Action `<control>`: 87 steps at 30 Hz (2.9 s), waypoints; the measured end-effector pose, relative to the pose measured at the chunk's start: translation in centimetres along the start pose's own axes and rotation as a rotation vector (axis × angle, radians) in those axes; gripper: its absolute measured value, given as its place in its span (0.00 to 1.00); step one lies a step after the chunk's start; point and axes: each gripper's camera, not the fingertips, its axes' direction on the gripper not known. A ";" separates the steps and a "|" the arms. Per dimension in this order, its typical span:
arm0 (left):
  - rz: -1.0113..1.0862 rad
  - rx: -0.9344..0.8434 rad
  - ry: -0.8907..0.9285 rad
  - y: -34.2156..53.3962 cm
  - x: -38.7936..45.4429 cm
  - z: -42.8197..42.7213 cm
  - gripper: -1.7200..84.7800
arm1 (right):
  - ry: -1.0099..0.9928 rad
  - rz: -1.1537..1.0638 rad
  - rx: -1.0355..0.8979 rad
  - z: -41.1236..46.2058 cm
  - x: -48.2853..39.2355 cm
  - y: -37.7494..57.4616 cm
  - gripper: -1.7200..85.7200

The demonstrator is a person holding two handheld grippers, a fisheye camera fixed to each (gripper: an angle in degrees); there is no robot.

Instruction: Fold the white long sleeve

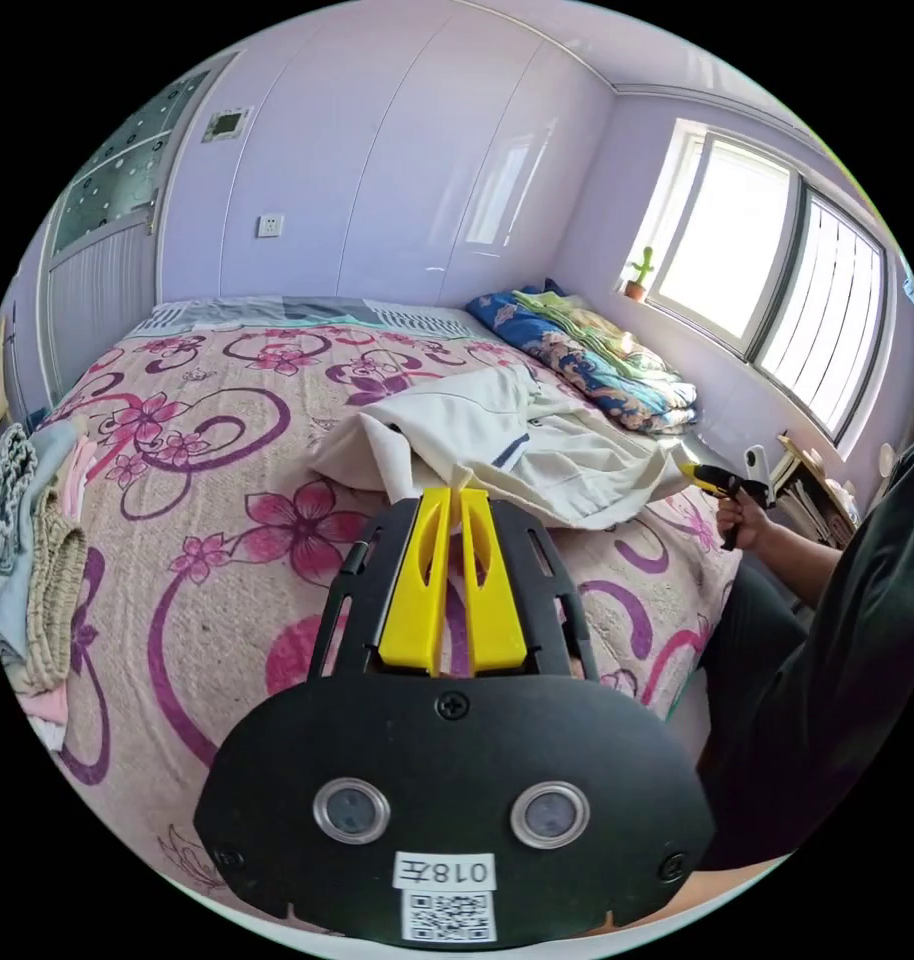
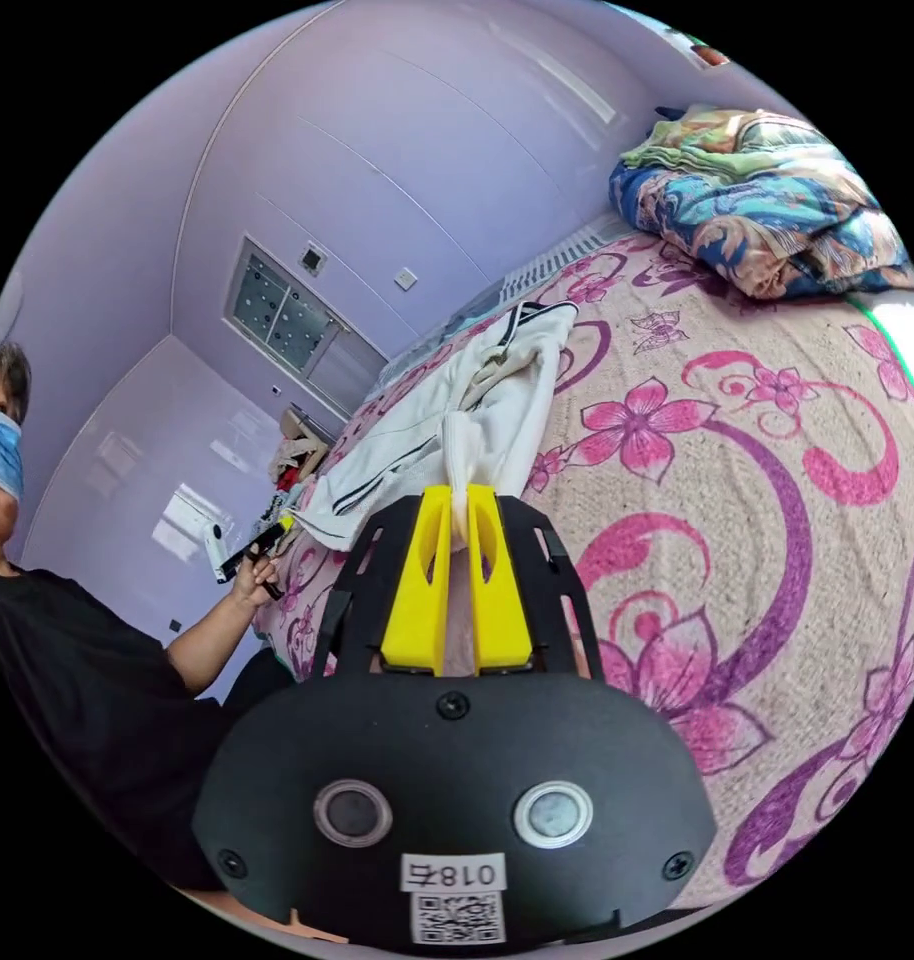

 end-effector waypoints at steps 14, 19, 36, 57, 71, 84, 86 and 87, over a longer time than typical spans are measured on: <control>-0.034 -0.452 0.146 8.5 1.2 -9.0 0.02 | 0.232 -0.339 -0.389 -3.9 0.5 9.9 0.04; -0.184 -0.153 0.121 4.4 -0.7 -12.7 0.09 | 0.163 -0.214 -0.304 -9.0 2.9 13.1 0.02; -0.123 -0.726 0.224 -24.7 -0.9 15.9 0.08 | -0.014 0.074 0.175 -14.2 9.8 20.2 0.01; 0.274 -1.102 -0.004 -36.6 3.4 22.3 0.13 | 0.031 0.107 0.172 -11.2 13.5 21.4 0.02; -0.008 -0.559 0.582 -38.0 -7.1 21.2 0.07 | 0.040 0.125 0.196 -10.1 13.0 21.1 0.02; -0.768 -0.003 0.455 -5.9 -23.0 13.6 0.17 | 0.008 0.129 0.166 -8.5 12.2 17.9 0.04; -0.683 -0.088 0.412 -2.2 -20.0 11.0 0.17 | 0.040 0.138 0.106 -7.1 12.1 16.7 0.06; -0.642 -0.137 0.361 0.3 -17.9 9.2 0.17 | 0.063 0.140 0.057 -5.9 12.0 15.8 0.08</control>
